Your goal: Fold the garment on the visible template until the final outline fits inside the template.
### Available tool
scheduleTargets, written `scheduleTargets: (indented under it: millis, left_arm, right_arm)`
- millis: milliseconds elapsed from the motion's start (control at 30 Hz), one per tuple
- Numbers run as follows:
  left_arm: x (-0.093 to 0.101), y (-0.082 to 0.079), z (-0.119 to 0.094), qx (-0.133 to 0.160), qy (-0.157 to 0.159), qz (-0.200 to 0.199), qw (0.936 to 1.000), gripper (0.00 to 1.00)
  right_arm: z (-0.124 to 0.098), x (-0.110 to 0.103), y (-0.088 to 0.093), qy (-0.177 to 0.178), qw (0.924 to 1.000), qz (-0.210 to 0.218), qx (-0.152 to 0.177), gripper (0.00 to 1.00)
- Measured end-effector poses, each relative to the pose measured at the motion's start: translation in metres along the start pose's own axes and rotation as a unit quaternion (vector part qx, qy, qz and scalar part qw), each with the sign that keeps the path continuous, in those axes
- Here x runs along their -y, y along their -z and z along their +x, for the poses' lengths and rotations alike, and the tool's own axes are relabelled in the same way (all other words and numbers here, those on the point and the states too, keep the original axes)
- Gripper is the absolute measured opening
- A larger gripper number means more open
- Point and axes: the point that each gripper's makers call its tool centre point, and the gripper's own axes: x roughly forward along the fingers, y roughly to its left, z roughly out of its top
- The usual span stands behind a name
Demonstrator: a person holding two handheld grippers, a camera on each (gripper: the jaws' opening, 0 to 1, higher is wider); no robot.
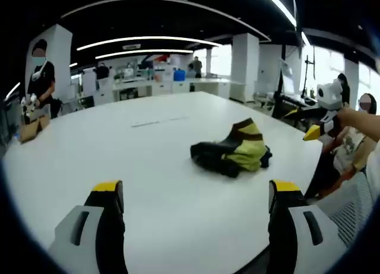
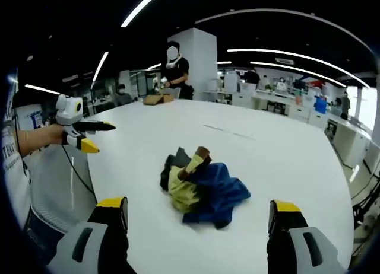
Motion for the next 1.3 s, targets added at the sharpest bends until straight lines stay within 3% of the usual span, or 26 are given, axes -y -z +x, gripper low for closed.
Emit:
scheduleTargets:
  millis: [867,1300]
  left_arm:
    - [-0.006,0.005,-0.005,-0.003,-0.009,-0.005,0.9999,0.98]
    - [-0.002,0.005,0.003,-0.007,0.0,0.014,0.9999,0.85]
  right_arm:
    - [0.003,0.0,-0.002,-0.009,0.9999,-0.007,0.001,0.96]
    - [0.011,0.0,-0.005,-0.024,0.9996,-0.011,0.006,0.86]
